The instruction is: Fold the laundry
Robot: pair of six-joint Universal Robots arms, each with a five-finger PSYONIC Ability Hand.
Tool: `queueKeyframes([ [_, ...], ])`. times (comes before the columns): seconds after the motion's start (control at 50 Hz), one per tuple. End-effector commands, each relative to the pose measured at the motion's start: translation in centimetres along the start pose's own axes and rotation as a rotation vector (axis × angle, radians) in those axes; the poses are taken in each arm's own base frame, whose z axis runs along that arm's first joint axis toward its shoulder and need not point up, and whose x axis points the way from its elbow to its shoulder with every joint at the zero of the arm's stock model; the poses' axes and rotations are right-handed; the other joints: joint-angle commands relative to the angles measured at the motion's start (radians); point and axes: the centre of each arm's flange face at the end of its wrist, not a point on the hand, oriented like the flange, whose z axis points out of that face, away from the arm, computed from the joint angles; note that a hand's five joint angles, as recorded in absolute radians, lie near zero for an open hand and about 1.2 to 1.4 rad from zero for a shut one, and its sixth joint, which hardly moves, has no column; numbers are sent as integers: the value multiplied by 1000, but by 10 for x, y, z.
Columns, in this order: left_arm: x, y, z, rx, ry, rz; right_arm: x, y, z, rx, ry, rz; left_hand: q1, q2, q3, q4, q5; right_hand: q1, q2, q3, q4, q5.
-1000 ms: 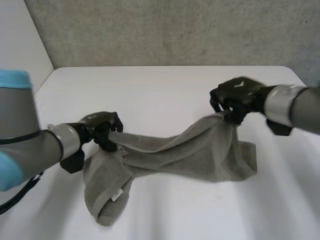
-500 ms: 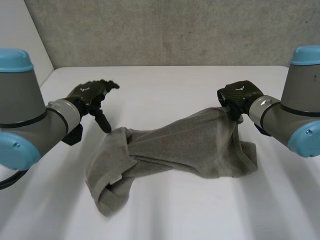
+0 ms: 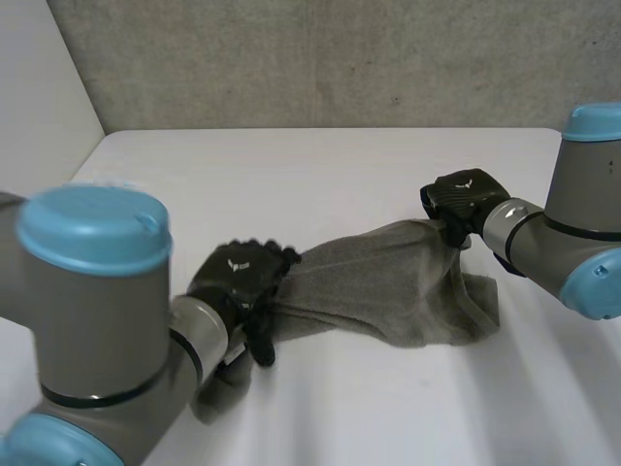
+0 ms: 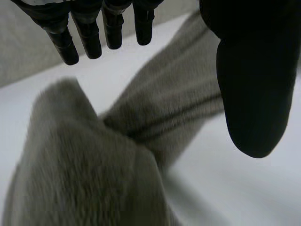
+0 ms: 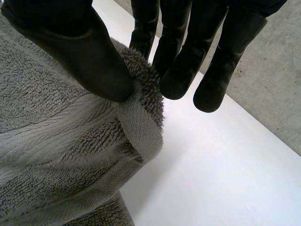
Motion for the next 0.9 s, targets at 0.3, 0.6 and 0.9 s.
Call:
queueKeyframes([
  [0.3, -26, 40, 57, 93, -226, 247, -5, 6, 1, -15, -14, -1, 66, 61, 61, 62, 38, 72, 91, 52, 58, 83],
  [0.6, -90, 11, 55, 175, -436, 199, -5, 6, 1, -18, -14, -20, 115, 111, 110, 112, 88, 72, 91, 52, 58, 83],
  [0.9, -115, -2, 59, 226, -387, 177, -4, 2, 2, -11, -14, -58, 1087, 1083, 1082, 1084, 1060, 72, 91, 52, 58, 83],
])
